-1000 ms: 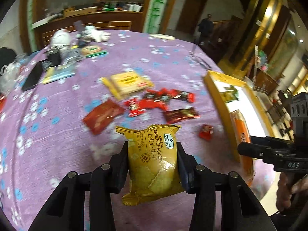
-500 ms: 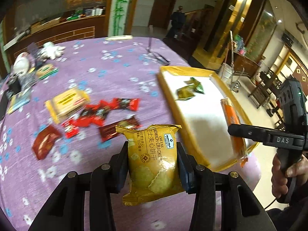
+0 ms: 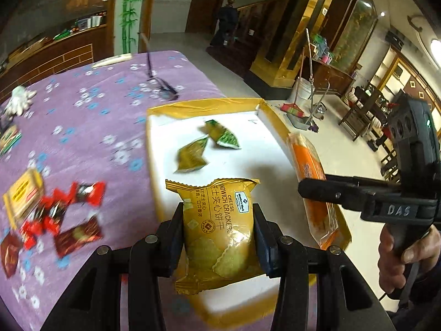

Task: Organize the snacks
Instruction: 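Carry both cracker packs into the yellow tray and release them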

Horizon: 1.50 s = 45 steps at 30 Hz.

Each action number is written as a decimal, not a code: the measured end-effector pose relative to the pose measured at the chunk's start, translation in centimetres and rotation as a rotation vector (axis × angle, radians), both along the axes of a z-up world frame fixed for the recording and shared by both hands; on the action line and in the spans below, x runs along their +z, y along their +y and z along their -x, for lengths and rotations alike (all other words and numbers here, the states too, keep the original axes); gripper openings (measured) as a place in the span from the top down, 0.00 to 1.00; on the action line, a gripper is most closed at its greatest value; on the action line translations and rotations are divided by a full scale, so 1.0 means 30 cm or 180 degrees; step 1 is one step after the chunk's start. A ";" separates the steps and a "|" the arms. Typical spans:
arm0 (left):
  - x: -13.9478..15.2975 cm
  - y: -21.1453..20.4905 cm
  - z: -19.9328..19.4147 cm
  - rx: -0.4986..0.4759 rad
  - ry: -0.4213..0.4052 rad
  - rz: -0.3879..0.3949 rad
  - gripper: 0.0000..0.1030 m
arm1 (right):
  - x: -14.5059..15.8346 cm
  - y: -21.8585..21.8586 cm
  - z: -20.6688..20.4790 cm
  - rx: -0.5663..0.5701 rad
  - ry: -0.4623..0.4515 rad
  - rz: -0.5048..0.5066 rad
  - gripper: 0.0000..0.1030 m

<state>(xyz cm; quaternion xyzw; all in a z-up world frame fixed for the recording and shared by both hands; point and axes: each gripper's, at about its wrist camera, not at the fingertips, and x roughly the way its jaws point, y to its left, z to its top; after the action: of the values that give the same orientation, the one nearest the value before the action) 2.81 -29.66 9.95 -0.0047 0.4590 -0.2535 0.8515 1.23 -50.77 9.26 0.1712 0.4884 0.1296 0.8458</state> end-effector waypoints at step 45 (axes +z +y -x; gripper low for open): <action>-0.171 -0.225 -0.029 -0.0099 -0.0101 -0.0404 0.32 | -0.136 -0.020 -0.174 -0.0394 -0.0102 0.0239 0.41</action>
<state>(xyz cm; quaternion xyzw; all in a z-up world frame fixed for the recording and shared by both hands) 3.67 -36.40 4.83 0.0604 0.4606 -0.2372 0.8532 6.46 -51.36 5.18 0.1671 0.4678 0.0614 0.8657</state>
